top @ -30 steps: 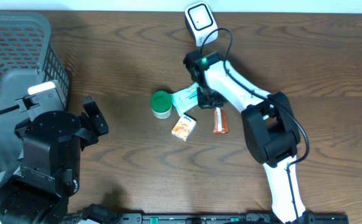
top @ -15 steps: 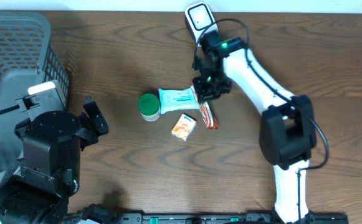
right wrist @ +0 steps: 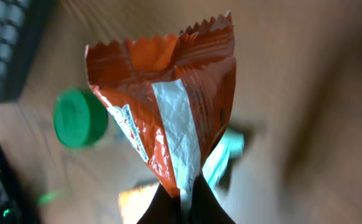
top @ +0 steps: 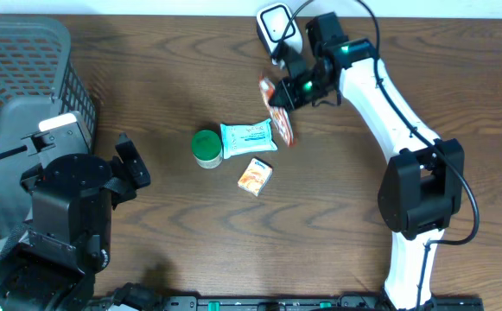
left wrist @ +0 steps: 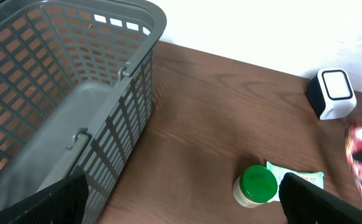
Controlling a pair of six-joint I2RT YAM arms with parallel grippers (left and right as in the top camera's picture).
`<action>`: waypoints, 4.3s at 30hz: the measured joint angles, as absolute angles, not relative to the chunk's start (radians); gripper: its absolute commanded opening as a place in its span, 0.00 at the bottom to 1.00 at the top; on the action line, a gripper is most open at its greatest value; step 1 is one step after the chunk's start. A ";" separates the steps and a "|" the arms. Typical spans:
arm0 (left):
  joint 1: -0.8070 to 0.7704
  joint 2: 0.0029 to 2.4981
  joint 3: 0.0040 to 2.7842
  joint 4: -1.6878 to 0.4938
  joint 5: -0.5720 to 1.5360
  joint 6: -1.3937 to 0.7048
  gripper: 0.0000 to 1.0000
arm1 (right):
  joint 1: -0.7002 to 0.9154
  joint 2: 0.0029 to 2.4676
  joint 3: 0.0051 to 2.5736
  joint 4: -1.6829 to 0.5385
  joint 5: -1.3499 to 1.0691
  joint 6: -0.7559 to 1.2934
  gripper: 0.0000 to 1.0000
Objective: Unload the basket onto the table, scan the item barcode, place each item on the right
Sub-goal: 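Grasp the orange chocolate bar and raise it under the white scanner, then hold the bar beneath the scanner with the right gripper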
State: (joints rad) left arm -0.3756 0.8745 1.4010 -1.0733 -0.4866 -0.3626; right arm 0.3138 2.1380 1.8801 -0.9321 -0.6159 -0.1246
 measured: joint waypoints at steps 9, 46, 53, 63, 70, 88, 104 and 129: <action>-0.376 0.874 1.401 -1.073 -0.487 -0.363 0.98 | 0.297 2.138 1.880 -0.656 -0.770 -0.245 0.01; -0.376 0.875 1.399 -1.074 -0.497 -0.363 0.98 | 0.241 2.641 1.848 1.123 -0.263 0.330 0.01; -0.376 0.875 1.399 -1.073 -0.497 -0.363 0.98 | 0.225 2.663 1.848 1.114 -0.263 0.337 0.01; -0.376 0.875 1.399 -1.074 -0.497 -0.363 0.98 | 0.220 2.661 1.853 0.853 -0.480 0.224 0.01; -0.376 0.875 1.399 -1.073 -0.497 -0.363 0.98 | 0.218 2.661 1.853 0.810 -0.561 0.180 0.01; -0.376 0.875 1.399 -1.073 -0.497 -0.363 0.98 | 0.110 2.661 1.852 0.941 -0.605 0.175 0.01; -0.376 0.875 1.399 -1.073 -0.497 -0.363 0.98 | 0.136 2.661 1.852 0.819 -0.477 0.043 0.01; -0.376 0.875 1.399 -1.073 -0.497 -0.363 0.98 | 0.203 2.661 1.852 0.834 -0.139 -0.115 0.01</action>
